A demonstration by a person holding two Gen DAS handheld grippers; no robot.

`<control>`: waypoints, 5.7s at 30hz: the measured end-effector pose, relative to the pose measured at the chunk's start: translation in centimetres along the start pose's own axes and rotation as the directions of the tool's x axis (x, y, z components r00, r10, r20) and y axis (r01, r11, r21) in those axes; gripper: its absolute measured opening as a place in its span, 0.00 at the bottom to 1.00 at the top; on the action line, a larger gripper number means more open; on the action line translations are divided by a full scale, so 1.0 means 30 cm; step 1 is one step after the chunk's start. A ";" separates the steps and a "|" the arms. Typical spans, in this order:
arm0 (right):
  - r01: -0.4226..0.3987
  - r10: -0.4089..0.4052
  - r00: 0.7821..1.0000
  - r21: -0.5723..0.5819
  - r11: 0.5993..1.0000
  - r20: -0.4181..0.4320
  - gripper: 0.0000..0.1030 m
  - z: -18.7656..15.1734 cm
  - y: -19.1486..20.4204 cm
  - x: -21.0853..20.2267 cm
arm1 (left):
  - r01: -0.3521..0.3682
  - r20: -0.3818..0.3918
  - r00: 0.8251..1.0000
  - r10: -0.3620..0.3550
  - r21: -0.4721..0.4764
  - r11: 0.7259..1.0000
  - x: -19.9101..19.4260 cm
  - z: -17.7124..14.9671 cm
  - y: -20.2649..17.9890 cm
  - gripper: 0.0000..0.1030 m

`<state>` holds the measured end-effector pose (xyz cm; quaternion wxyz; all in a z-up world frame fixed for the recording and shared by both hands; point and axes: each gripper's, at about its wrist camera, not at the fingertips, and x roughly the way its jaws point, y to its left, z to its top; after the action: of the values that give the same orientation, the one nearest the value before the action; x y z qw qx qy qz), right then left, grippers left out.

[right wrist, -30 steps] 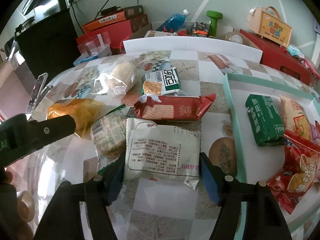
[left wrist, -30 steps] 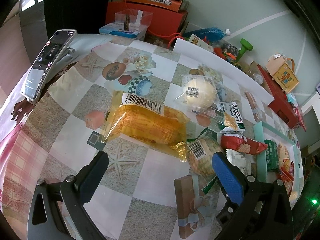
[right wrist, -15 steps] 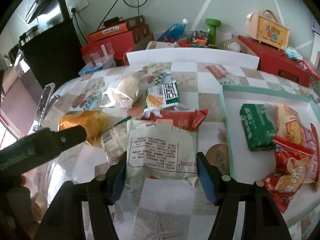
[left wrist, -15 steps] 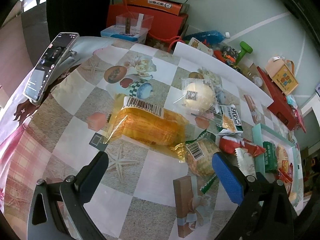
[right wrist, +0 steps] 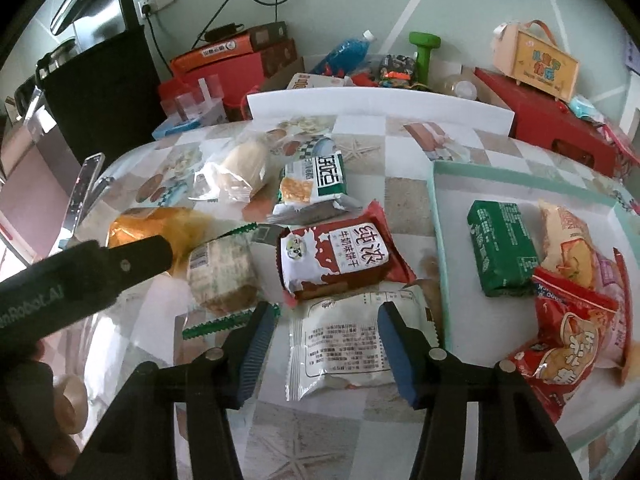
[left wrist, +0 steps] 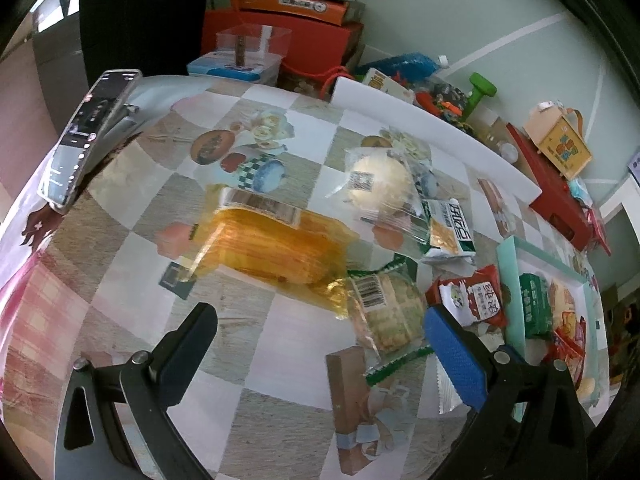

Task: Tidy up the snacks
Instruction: 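Move the right tool to the white printed packet and close on it, then close the left tool on the round biscuit packet while the right tool holds the white packet, then lift the biscuit packet and white packet and carry both toward the tray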

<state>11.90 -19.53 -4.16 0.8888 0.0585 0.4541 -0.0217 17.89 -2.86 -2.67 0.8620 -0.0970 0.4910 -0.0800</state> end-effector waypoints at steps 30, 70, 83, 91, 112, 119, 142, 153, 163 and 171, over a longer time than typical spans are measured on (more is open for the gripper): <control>-0.029 0.030 0.999 0.008 1.000 -0.021 0.56 0.001 -0.034 -0.007 | -0.065 -0.047 0.996 0.070 0.102 0.993 0.138 -0.009 -0.091 0.77; -0.115 0.112 0.993 -0.086 0.990 -0.036 0.63 -0.029 0.052 -0.003 | 0.032 -0.091 0.996 -0.023 0.095 0.995 0.062 -0.065 -0.008 0.52; -0.064 0.051 0.994 -0.133 0.989 -0.098 0.79 -0.054 0.071 0.048 | 0.022 -0.087 0.996 -0.015 0.084 0.996 0.061 -0.064 -0.003 0.52; -0.022 0.005 0.996 -0.182 0.983 -0.092 0.85 -0.069 0.106 0.069 | 0.022 -0.087 0.996 -0.015 0.084 0.996 0.061 -0.063 -0.001 0.52; -0.004 -0.003 0.998 -0.121 0.993 -0.061 0.62 -0.055 0.058 0.059 | 0.022 -0.086 0.996 -0.015 0.084 0.996 0.062 -0.063 0.000 0.52; -0.009 0.003 0.999 -0.113 0.994 -0.053 0.62 -0.046 0.054 0.044 | 0.017 -0.085 0.996 -0.009 0.092 0.996 0.059 -0.064 -0.001 0.52; -0.028 0.033 0.998 -0.081 0.996 0.056 0.62 -0.004 0.036 -0.093 | 0.099 -0.006 0.995 -0.098 0.095 0.991 -0.055 -0.028 -0.024 0.50; -0.026 0.031 0.995 -0.058 0.998 0.092 0.62 0.009 0.015 -0.135 | 0.136 0.056 0.988 -0.143 0.114 0.984 -0.143 -0.009 -0.052 0.50; -0.001 0.004 0.993 -0.025 1.000 0.118 0.62 0.025 -0.036 -0.169 | 0.166 0.075 0.982 -0.176 0.122 0.979 -0.172 0.004 -0.083 0.50; 0.095 -0.111 0.982 0.111 0.989 0.152 0.62 0.043 -0.235 -0.220 | 0.183 0.075 0.977 -0.198 0.174 0.968 -0.161 0.035 -0.196 0.50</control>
<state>8.41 -26.77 1.35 0.9154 0.0789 0.3830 -0.0956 16.10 -7.34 3.32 0.8769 -0.0753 0.4312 -0.1985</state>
